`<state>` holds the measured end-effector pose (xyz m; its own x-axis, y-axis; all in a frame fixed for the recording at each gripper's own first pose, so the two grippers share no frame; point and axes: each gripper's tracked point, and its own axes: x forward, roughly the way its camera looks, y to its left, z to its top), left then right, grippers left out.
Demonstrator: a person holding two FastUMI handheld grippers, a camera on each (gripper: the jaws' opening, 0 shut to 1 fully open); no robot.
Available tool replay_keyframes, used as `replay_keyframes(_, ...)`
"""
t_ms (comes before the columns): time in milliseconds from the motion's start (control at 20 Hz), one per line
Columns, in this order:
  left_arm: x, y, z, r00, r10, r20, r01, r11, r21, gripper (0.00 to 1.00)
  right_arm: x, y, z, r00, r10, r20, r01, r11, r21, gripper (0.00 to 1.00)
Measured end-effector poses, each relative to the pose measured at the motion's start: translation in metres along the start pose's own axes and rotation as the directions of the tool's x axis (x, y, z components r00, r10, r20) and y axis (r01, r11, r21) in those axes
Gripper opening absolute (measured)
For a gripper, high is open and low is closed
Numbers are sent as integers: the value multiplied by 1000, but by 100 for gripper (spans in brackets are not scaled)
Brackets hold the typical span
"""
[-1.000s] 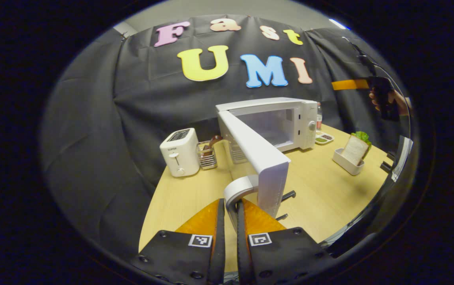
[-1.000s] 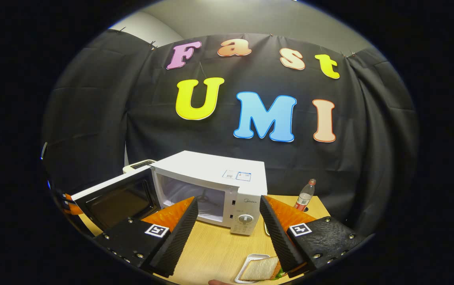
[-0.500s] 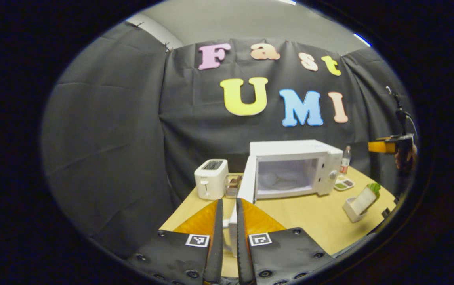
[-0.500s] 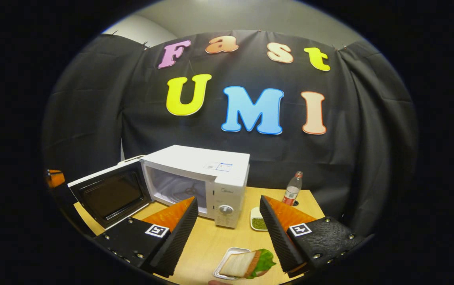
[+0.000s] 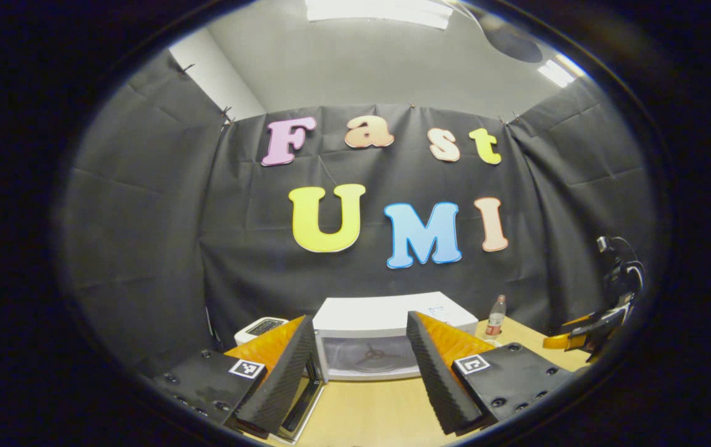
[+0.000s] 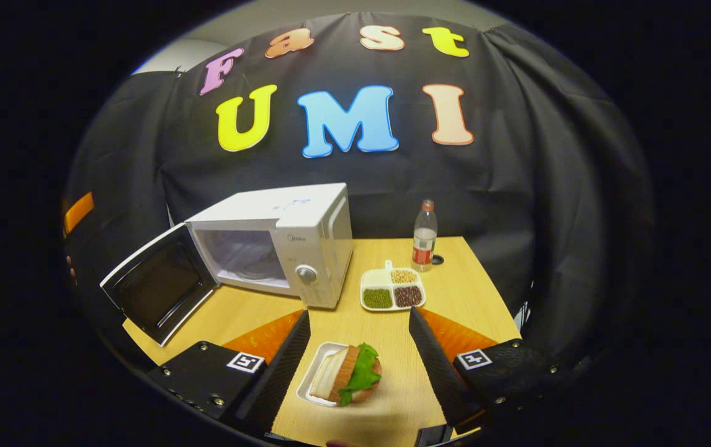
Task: Open the microwave oven with the left hand, put the food in, and close the microwave oven.
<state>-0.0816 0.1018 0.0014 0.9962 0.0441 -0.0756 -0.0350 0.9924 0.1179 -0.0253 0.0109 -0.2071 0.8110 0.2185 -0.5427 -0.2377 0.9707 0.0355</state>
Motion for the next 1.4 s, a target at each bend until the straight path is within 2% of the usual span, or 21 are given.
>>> replay_keyframes(50, 5, -8, 6, 1000, -1, 4, 1, 1000, 2, 99, 3, -1, -14, 999, 15, -44, -14, 1000, 16, 97)
replay_keyframes(100, 9, -15, 13, 1000, -3, 13, 3, 1000, -2, 95, 7, -3, -27, 995, 27, -92, -24, 999, 32, 97)
replay_keyframes(300, 16, -28, 30, 999, -4, 41, 4, 1000, -15, 98, 17, 5, -70, 967, 81, -243, -57, 993, 105, 97)
replay_keyframes(550, 34, -17, 32, 997, -31, 65, 33, 999, -30, 99, 33, 15, -102, 929, 85, -360, -23, 985, 171, 97)
replay_keyframes(600, 37, -12, 29, 997, -41, 62, 42, 999, -27, 91, 34, 18, -106, 921, 81, -380, -10, 983, 185, 97)
replay_keyframes(750, 46, 11, 23, 996, -66, 58, 67, 997, -23, 99, 43, 27, -123, 902, 92, -422, 15, 970, 244, 74)
replay_keyframes(800, 47, 23, 20, 996, -67, 60, 68, 997, -24, 95, 44, 32, -123, 899, 110, -425, 18, 958, 287, 73)
replay_keyframes(850, 48, 32, 20, 995, -73, 63, 75, 997, -30, 99, 44, 38, -124, 895, 121, -430, 30, 944, 327, 45)
replay_keyframes(900, 51, 40, 19, 994, -82, 65, 85, 996, -40, 99, 44, 39, -123, 895, 117, -430, 47, 935, 351, 48)
replay_keyframes(950, 53, 49, 18, 994, -87, 69, 90, 995, -47, 99, 42, 40, -123, 895, 115, -431, 56, 930, 364, 38)
replay_keyframes(1150, 63, 75, 10, 990, -123, 70, 127, 990, -57, 97, 38, 51, -99, 920, 97, -381, 87, 895, 438, 37)
replay_keyframes(1300, 69, 87, 6, 986, -151, 69, 156, 986, -61, 95, 34, 78, -70, 945, 133, -300, 41, 860, 509, 37)
replay_keyframes(1350, 69, 90, 6, 984, -162, 70, 167, 984, -63, 100, 33, 90, -61, 951, 151, -271, 17, 847, 531, 37)
replay_keyframes(1400, 69, 95, 4, 983, -169, 71, 173, 983, -63, 91, 34, 103, -51, 955, 173, -241, -10, 831, 556, 37)
